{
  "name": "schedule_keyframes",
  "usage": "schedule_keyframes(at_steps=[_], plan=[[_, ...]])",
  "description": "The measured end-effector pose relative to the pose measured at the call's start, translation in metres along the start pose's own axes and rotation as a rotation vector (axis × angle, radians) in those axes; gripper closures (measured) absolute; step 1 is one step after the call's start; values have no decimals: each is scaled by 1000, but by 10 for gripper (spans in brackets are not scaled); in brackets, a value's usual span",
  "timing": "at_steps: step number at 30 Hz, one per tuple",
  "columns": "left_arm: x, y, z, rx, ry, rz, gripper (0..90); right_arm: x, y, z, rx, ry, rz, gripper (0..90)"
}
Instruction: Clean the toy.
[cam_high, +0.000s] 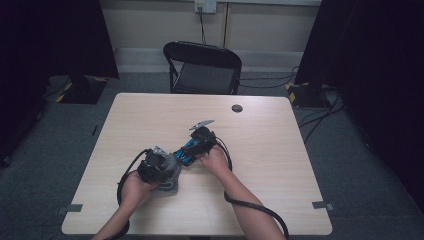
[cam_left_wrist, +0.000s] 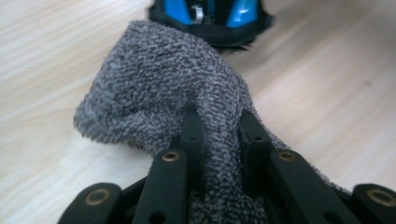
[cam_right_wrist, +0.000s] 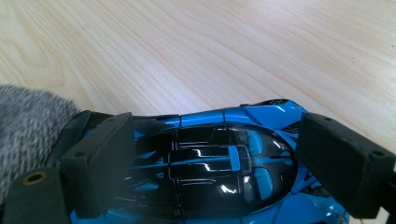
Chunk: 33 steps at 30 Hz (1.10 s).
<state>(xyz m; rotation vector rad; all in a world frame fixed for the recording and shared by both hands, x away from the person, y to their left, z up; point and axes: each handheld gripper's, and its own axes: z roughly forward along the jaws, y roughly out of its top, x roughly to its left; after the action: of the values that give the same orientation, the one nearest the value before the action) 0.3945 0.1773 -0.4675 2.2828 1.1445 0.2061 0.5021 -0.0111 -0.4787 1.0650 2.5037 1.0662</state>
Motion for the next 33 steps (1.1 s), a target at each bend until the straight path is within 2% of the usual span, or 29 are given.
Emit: schedule_keyframes(at_steps=[7,14,17,22,24,27,30,33], plan=[[-12,-1,1,-2,-51,10,759,-1,0,0,-1,2,-4,116],[-19,-1,3,-5,-73,16,758,0,-1,0,-5,1,1,116],[-24,-1,4,-3,-88,33,758,0,0,0,-1,0,1,116],[-37,2,8,-2,-110,93,758,-1,1,0,3,2,-4,116],[-40,3,10,-7,-126,93,758,-1,1,0,0,2,-4,116],[-46,4,12,-2,-145,116,757,0,0,0,-3,0,1,116],[-47,5,10,3,-153,139,757,0,0,0,-1,1,-2,116],[-44,4,4,-8,-176,128,756,0,0,0,0,1,-3,116]])
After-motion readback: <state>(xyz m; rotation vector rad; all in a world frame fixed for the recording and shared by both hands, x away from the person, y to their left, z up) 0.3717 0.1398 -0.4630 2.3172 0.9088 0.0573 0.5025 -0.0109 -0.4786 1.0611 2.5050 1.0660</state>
